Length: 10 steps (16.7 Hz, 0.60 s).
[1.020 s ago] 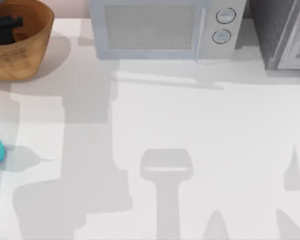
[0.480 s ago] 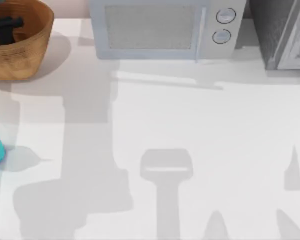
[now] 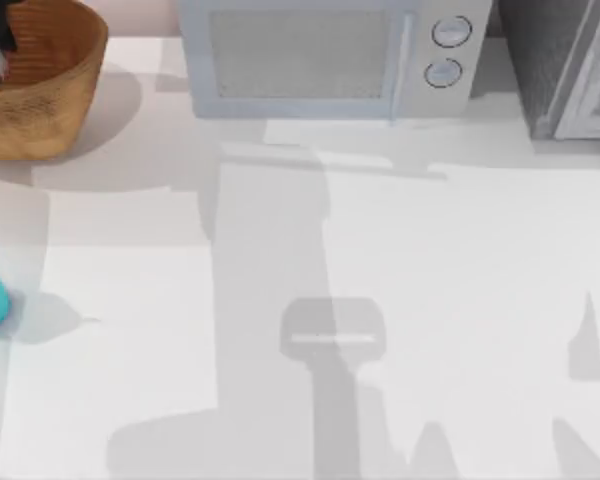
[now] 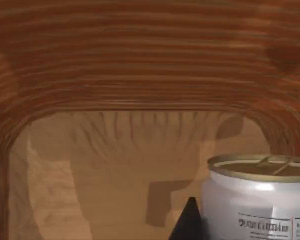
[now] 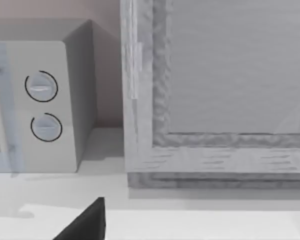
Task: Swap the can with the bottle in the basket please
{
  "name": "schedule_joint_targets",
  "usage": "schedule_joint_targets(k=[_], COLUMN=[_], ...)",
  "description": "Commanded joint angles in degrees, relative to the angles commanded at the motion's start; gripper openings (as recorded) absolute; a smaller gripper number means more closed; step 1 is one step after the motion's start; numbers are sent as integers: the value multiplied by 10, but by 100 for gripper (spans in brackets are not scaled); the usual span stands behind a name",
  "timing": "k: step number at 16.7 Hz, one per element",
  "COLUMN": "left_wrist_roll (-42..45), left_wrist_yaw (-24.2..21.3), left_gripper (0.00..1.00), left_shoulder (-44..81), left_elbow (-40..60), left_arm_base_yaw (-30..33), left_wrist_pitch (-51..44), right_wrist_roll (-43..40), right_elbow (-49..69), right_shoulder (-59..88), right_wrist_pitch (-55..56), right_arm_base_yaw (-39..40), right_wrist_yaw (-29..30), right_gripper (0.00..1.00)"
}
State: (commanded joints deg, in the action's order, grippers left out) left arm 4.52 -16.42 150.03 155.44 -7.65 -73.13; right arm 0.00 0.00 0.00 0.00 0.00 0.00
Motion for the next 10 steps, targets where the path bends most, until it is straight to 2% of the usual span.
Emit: schedule_joint_targets(k=[4, 10], left_wrist_roll=[-10, -26], left_wrist_yaw=[10, 36], left_gripper=[0, 0], left_shoulder=[-198, -552], left_elbow=[-202, -565], left_arm_base_yaw=[15, 39], left_wrist_pitch=[92, 260], right_wrist_roll=[0, 0], right_elbow=[0, 0], right_shoulder=[0, 0], right_wrist_pitch=[0, 0], right_arm_base_yaw=[0, 0], right_wrist_yaw=[0, 0], right_gripper=[100, 100])
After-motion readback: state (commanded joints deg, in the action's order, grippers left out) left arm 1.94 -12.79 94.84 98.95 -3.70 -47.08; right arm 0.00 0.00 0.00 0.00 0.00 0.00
